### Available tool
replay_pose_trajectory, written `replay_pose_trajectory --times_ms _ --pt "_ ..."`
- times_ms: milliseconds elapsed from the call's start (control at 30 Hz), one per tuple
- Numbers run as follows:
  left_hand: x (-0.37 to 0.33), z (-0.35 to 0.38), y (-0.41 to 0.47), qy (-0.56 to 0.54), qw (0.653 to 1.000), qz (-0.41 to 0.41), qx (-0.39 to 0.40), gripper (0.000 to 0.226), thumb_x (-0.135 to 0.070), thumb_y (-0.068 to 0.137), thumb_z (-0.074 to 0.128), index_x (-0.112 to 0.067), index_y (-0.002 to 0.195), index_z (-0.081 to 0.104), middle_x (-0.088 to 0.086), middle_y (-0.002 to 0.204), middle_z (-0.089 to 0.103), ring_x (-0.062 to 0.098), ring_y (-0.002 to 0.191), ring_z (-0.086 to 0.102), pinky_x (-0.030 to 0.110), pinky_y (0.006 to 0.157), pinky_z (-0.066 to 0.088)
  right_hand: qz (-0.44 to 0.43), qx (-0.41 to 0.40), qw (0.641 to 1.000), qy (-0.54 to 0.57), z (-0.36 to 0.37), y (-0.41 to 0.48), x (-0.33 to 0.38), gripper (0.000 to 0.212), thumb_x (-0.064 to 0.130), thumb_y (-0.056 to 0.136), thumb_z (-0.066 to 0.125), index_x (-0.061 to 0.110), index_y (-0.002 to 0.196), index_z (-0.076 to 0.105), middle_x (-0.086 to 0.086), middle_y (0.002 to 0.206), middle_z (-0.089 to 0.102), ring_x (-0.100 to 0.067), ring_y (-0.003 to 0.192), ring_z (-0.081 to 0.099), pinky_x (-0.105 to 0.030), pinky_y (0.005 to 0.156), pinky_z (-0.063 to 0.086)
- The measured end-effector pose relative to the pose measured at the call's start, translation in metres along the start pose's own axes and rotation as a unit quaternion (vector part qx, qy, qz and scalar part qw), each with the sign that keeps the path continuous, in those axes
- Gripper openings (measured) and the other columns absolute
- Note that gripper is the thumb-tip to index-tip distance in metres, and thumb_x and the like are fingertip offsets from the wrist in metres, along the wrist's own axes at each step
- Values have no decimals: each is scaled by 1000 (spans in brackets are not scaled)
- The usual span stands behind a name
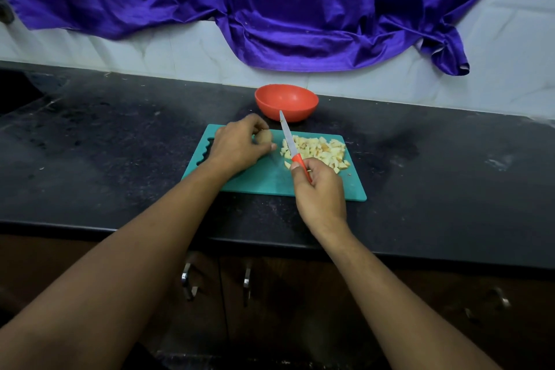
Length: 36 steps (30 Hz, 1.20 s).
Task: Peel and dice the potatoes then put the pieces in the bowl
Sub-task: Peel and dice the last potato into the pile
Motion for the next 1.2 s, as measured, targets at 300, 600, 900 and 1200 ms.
replay_pose_trajectory --times_ms 300,600,900,1200 --pt "25 3 -9 -32 999 -29 -11 61 -64 83 70 -26 129 59 -3 124 65 19 115 60 46 99 50 5 0 1000 -10 0 1 0 26 39 103 58 22 86 67 11 56 48 -5 48 40 -28 48 33" --pt "32 -1 -48 -34 999 29 2 43 -35 80 77 -34 121 66 -13 109 69 14 104 61 45 96 51 0 6 999 -38 0 -2 6 25 39 104 57 24 85 65 8 59 50 -5 49 41 -27 48 33" --pt "36 -4 -56 -97 995 28 -26 29 -36 81 83 -28 106 71 -13 101 68 3 92 65 35 87 57 -38 25 990 -130 1 -11 21 41 31 106 51 31 147 54 13 116 69 -7 88 63 -32 79 54" --pt "35 -5 -55 -122 992 17 -13 23 -37 80 85 -29 96 71 -15 93 72 1 91 65 26 81 51 -58 121 948 -287 5 -10 55 43 30 105 47 42 146 52 2 112 72 -19 89 64 -34 71 47"
Point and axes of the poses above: each hand's wrist, its own y-axis towards the middle knuckle, its own z-axis out of the palm, x = y × z, the point moved 5 cm from there along y, towards the middle knuckle
